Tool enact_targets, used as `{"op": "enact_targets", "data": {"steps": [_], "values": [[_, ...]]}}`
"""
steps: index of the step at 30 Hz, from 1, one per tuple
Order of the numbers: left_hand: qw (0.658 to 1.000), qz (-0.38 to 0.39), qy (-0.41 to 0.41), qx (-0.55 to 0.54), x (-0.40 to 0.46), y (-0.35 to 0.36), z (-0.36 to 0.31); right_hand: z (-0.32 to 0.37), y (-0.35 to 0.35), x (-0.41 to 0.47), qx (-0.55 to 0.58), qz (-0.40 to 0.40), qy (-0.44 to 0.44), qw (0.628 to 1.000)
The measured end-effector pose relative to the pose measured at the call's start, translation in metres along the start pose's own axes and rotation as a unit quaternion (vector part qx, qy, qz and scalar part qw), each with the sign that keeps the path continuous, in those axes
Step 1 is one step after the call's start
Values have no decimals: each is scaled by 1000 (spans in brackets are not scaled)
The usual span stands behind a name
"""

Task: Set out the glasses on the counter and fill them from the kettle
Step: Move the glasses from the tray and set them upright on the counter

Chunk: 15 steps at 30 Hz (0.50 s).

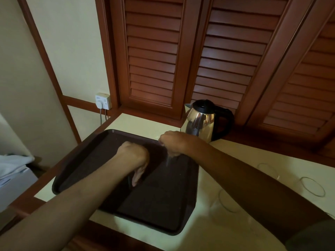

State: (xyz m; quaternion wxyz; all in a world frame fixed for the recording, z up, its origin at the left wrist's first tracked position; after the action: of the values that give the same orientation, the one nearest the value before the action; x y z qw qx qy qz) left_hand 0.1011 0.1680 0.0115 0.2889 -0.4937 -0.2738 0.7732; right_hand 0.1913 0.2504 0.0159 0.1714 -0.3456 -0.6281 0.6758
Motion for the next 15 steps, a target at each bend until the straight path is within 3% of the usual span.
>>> {"op": "enact_targets", "data": {"steps": [4, 8, 11, 15], "values": [[991, 28, -74, 105, 16, 15, -18, 21, 9, 9, -174, 26, 13, 984], [981, 11, -97, 169, 15, 28, -39, 40, 34, 19, -335, 149, 85, 926], [980, -4, -77, 183, 12, 30, -36, 49, 38, 13, -413, 147, 64, 897], [974, -46, -48, 215, 16, 28, -17, 49, 30, 9, -423, 116, 33, 898]]}}
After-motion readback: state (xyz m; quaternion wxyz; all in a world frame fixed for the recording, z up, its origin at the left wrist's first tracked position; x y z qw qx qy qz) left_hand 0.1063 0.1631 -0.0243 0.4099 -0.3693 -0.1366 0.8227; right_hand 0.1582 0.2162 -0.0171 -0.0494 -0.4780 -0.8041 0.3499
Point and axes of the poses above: each hand's wrist, its own x-axis towards the middle knuckle, its own y-axis out of the palm, z = x × y, the point moved 6 cm from there along x, towards the middle knuckle
